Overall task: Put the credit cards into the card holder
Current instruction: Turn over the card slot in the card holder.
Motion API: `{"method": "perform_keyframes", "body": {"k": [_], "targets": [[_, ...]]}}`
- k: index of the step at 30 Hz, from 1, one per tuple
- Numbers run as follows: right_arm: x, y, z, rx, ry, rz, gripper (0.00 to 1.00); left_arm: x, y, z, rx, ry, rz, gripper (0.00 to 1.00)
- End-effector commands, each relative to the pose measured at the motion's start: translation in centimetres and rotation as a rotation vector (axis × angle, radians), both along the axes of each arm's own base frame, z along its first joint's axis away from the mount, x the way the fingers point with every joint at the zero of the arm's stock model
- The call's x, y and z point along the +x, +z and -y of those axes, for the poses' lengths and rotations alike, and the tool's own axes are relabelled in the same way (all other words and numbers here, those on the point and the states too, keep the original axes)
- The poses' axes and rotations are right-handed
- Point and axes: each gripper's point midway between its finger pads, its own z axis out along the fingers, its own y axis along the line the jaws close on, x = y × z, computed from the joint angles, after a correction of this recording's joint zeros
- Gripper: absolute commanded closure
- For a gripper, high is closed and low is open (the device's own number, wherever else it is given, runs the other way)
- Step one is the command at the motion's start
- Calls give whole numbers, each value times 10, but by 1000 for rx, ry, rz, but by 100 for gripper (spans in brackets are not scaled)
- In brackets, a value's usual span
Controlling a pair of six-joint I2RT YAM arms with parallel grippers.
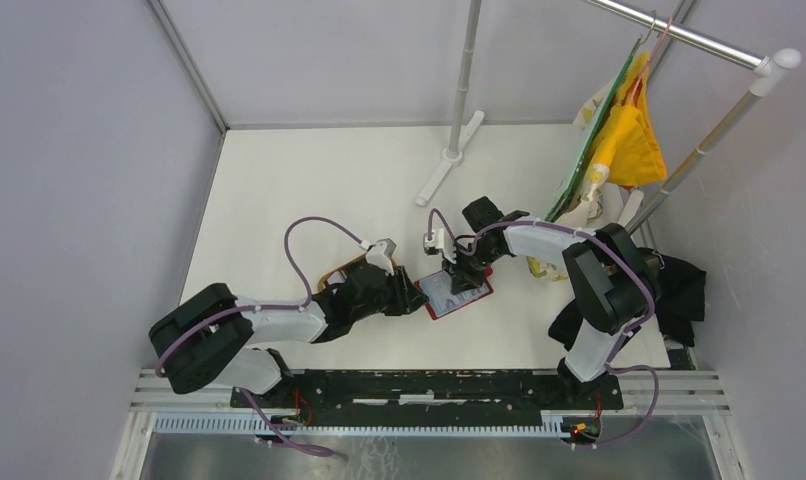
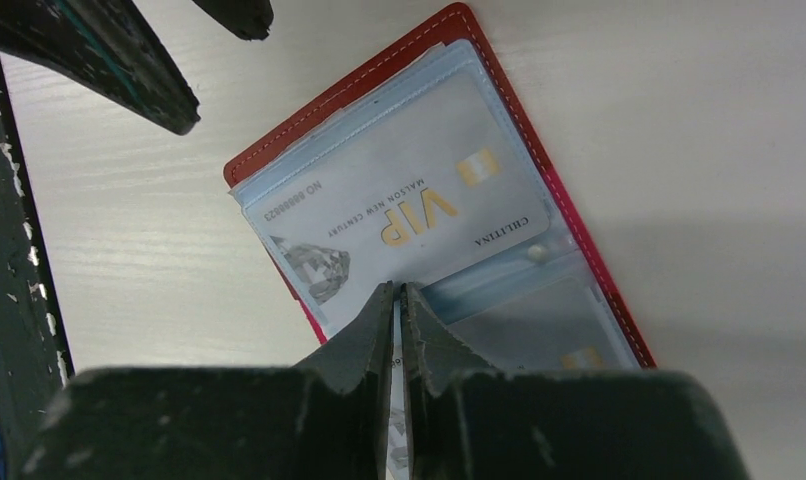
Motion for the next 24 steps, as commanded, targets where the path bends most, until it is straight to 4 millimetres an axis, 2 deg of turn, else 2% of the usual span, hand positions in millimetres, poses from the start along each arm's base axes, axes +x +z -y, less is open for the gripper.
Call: {"method": "perform_keyframes", "body": {"k": [1, 8, 15, 24], "targets": [[6, -9, 1, -46, -15, 12, 89, 9, 24, 22, -113, -2, 21, 55], [6, -12, 2, -61, -17, -2, 89, 12, 15, 29, -120, -3, 1, 56], [3, -12, 2, -58, -10, -22, 89, 17, 21, 37, -135, -8, 15, 57], [3, -12, 2, -57, -7, -26, 89, 19, 12, 39, -127, 6, -13, 61]]}}
